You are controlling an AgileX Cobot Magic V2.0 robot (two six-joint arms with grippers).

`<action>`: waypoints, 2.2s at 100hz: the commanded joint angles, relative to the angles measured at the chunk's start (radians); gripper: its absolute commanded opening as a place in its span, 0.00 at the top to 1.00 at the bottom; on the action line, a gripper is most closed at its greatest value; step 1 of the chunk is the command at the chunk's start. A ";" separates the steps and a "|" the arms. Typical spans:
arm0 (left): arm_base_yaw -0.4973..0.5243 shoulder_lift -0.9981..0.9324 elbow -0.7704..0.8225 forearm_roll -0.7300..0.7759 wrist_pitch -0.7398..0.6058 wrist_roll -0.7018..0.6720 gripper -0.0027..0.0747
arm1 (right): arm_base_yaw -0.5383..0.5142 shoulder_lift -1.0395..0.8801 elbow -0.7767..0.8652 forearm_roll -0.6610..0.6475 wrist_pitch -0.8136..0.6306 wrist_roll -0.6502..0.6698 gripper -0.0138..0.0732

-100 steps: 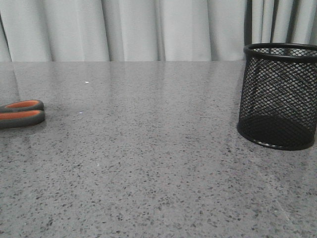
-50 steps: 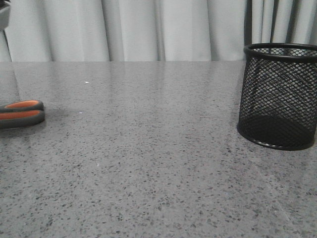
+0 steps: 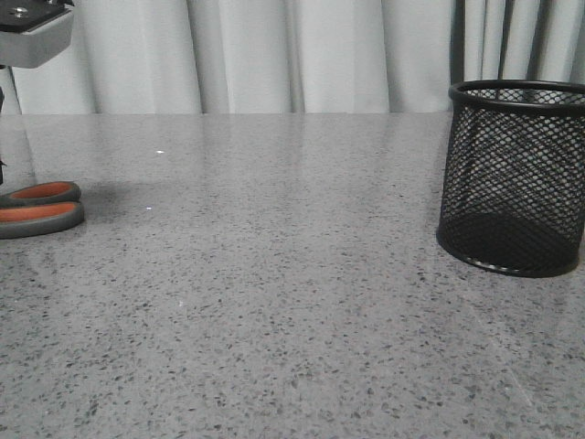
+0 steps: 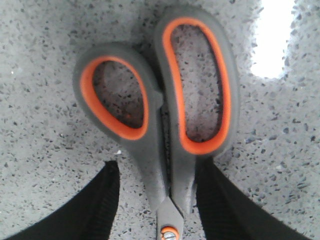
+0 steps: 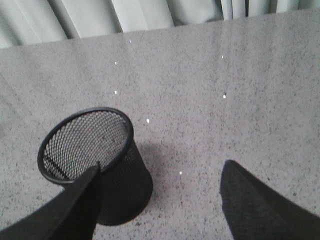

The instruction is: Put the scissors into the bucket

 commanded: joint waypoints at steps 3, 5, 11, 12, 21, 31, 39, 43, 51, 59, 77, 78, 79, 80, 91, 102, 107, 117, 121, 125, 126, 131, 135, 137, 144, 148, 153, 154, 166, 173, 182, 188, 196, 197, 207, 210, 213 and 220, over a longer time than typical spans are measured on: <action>0.018 0.010 -0.004 -0.025 -0.001 0.001 0.54 | 0.003 0.015 -0.033 -0.010 -0.033 -0.010 0.32; 0.017 0.010 -0.004 -0.030 -0.001 0.001 0.54 | 0.003 0.015 -0.033 -0.010 -0.031 -0.010 0.32; 0.017 0.008 -0.004 -0.033 0.000 0.001 0.54 | 0.003 0.015 -0.033 -0.010 -0.023 -0.010 0.32; 0.017 0.008 -0.004 -0.033 0.002 0.001 0.54 | 0.003 0.015 -0.033 -0.010 -0.023 -0.010 0.32; 0.017 -0.001 -0.004 -0.033 0.006 0.001 0.54 | 0.003 0.015 -0.033 -0.010 -0.023 -0.010 0.32; 0.017 -0.015 -0.004 -0.033 0.013 0.001 0.54 | 0.003 0.015 -0.033 -0.010 -0.023 -0.010 0.32; 0.017 -0.025 -0.004 -0.033 0.026 0.001 0.54 | 0.003 0.015 -0.033 -0.010 -0.023 -0.010 0.32; 0.017 -0.027 -0.004 -0.033 0.030 0.001 0.54 | 0.003 0.015 -0.033 -0.010 -0.023 -0.010 0.32; 0.017 -0.031 -0.004 -0.033 0.043 0.001 0.51 | 0.003 0.015 -0.033 -0.010 -0.023 -0.010 0.32; 0.017 -0.031 -0.004 -0.033 0.045 0.001 0.45 | 0.003 0.015 -0.033 -0.010 -0.023 -0.010 0.32; 0.017 -0.031 -0.004 -0.025 0.049 0.001 0.42 | 0.003 0.015 -0.033 -0.010 -0.015 -0.010 0.32; 0.017 -0.031 -0.004 -0.025 0.049 0.001 0.42 | 0.003 0.015 -0.033 -0.010 -0.015 -0.010 0.32; 0.017 -0.031 -0.004 -0.025 0.047 0.001 0.42 | 0.003 0.015 -0.033 -0.010 -0.015 -0.010 0.32; 0.017 -0.031 -0.004 -0.025 0.047 0.001 0.42 | 0.003 0.015 -0.033 -0.010 -0.015 -0.010 0.32; 0.017 -0.027 -0.004 -0.038 0.011 0.001 0.42 | 0.003 0.015 -0.033 -0.010 -0.015 -0.010 0.32; 0.017 -0.004 -0.004 -0.060 -0.005 0.001 0.44 | 0.003 0.015 -0.033 -0.008 -0.019 -0.010 0.32; 0.017 0.005 -0.004 -0.078 -0.005 0.001 0.48 | 0.003 0.015 -0.033 -0.008 -0.019 -0.010 0.32; 0.017 0.017 -0.004 -0.097 -0.005 0.001 0.61 | 0.003 0.015 -0.033 0.001 -0.015 -0.010 0.32; 0.017 0.019 -0.004 -0.098 -0.003 0.001 0.67 | 0.003 0.015 -0.033 0.011 -0.011 -0.010 0.32; 0.017 0.019 -0.004 -0.100 -0.003 0.001 0.73 | 0.003 0.015 -0.033 0.025 -0.006 -0.010 0.32; 0.017 0.019 -0.004 -0.100 -0.003 -0.001 0.74 | 0.003 0.015 -0.033 0.028 -0.006 -0.010 0.32; 0.017 0.014 -0.004 -0.106 -0.002 -0.012 0.80 | 0.003 0.015 -0.033 0.048 -0.004 -0.010 0.32; 0.017 0.007 -0.004 -0.116 -0.001 -0.021 0.84 | 0.003 0.015 -0.033 0.068 -0.004 -0.010 0.32; 0.017 0.000 -0.004 -0.122 -0.001 -0.028 0.85 | 0.003 0.015 -0.033 0.082 -0.004 -0.010 0.32; 0.017 -0.026 -0.004 -0.144 -0.001 -0.031 0.89 | 0.005 0.015 -0.033 0.155 -0.004 -0.041 0.32; 0.015 -0.048 -0.004 -0.155 -0.009 -0.031 0.89 | 0.005 0.015 -0.033 0.236 -0.002 -0.100 0.32; 0.009 -0.083 -0.004 -0.177 -0.023 -0.031 0.89 | 0.005 0.015 -0.033 0.370 0.000 -0.196 0.32; 0.005 -0.089 -0.004 -0.179 -0.027 -0.031 0.89 | 0.005 0.015 -0.033 0.391 0.000 -0.212 0.32; -0.050 -0.196 -0.004 -0.203 -0.074 -0.033 0.89 | 0.005 0.023 -0.033 0.824 0.040 -0.518 0.32; -0.111 -0.262 -0.004 -0.208 -0.105 -0.033 0.89 | 0.005 0.047 -0.033 1.021 0.076 -0.656 0.32; -0.208 -0.339 -0.004 -0.208 -0.160 -0.033 0.89 | 0.005 0.102 -0.037 1.191 0.121 -0.781 0.32; -0.271 -0.381 -0.004 -0.208 -0.204 -0.033 0.89 | 0.005 0.151 -0.048 1.252 0.160 -0.847 0.32; -0.364 -0.417 -0.004 -0.208 -0.269 -0.033 0.89 | 0.005 0.220 -0.082 1.257 0.212 -0.855 0.32; -0.371 -0.422 -0.004 -0.208 -0.273 -0.033 0.89 | 0.005 0.233 -0.086 1.257 0.222 -0.855 0.32; -0.480 -0.441 -0.004 -0.217 -0.322 -0.040 0.89 | 0.005 0.324 -0.153 1.257 0.300 -0.855 0.32; -0.507 -0.443 -0.004 -0.217 -0.331 -0.047 0.89 | 0.005 0.349 -0.174 1.257 0.322 -0.855 0.32; -0.532 -0.443 -0.004 -0.217 -0.340 -0.054 0.89 | 0.005 0.374 -0.194 1.257 0.342 -0.855 0.32; -0.585 -0.443 -0.004 -0.217 -0.360 -0.056 0.89 | 0.007 0.428 -0.240 1.257 0.381 -0.855 0.32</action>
